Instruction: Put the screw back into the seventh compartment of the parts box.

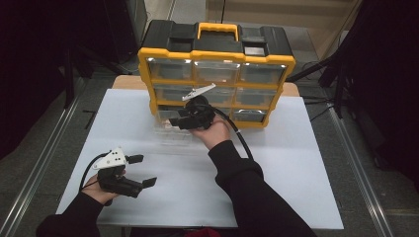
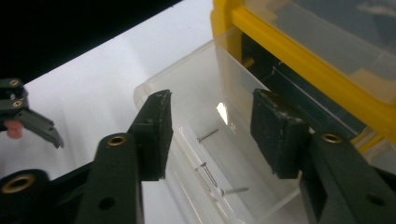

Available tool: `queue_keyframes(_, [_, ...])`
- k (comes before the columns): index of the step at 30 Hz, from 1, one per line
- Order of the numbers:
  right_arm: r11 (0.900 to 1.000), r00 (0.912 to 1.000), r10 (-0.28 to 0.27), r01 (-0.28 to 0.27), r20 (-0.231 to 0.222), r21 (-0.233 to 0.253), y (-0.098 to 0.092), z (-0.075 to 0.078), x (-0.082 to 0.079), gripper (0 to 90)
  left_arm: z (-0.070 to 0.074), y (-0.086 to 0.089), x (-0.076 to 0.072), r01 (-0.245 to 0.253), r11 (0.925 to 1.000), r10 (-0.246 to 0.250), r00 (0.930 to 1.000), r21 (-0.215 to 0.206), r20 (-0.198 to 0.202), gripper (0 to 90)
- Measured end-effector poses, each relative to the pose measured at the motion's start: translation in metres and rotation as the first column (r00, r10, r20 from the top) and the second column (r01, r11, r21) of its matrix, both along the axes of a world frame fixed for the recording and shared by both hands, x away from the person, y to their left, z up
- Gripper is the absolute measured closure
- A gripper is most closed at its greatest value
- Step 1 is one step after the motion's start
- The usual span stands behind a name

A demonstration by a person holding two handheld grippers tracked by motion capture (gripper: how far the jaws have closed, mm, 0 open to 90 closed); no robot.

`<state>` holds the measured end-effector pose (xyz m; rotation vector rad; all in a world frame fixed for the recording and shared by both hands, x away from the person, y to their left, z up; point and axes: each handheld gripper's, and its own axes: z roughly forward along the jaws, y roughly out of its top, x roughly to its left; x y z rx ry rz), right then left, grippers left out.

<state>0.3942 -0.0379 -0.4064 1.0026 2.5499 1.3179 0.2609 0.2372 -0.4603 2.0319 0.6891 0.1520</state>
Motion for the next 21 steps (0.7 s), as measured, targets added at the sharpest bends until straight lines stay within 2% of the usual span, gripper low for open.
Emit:
queue_keyframes(2, [1.0, 0.9998, 0.016, -0.016, 0.013, 0.003, -0.001, 0.003, -0.004, 48.4, 0.0, 0.0, 0.0, 0.0, 1.0, 0.0, 1.0, -0.001, 0.001, 5.5])
queue_keyframes(5, [0.999, 0.9995, 0.031, -0.032, 0.004, 0.008, -0.003, 0.006, -0.008, 48.0, 0.0, 0.0, 0.0, 0.0, 1.0, 0.0, 1.0, -0.001, 0.001, 5.5])
queue_keyframes(6, [0.998, 0.9988, 0.049, -0.049, 0.007, 0.028, -0.005, 0.008, -0.012, 44.8, 0.0, 0.0, 0.0, 0.0, 1.0, 0.0, 1.0, 0.0, 0.001, 5.5])
queue_keyframes(11, [0.997, 0.9966, 0.075, -0.076, 0.033, 0.033, -0.009, 0.01, -0.021, 35.3, -0.001, 0.0, 0.0, -0.004, 1.0, 0.004, 1.0, -0.003, 0.001, 5.5])
queue_keyframes(16, [0.993, 0.9937, 0.107, -0.109, 0.034, 0.051, -0.016, 0.01, -0.029, 34.4, -0.001, 0.0, 0.001, -0.005, 1.0, 0.005, 1.0, -0.005, 0.002, 5.5])
queue_keyframes(21, [0.989, 0.9912, 0.119, -0.123, 0.058, 0.079, -0.025, 0.007, -0.037, 31.0, -0.001, 0.0, 0.001, -0.007, 1.0, 0.007, 1.0, -0.001, 0.0, 5.5])
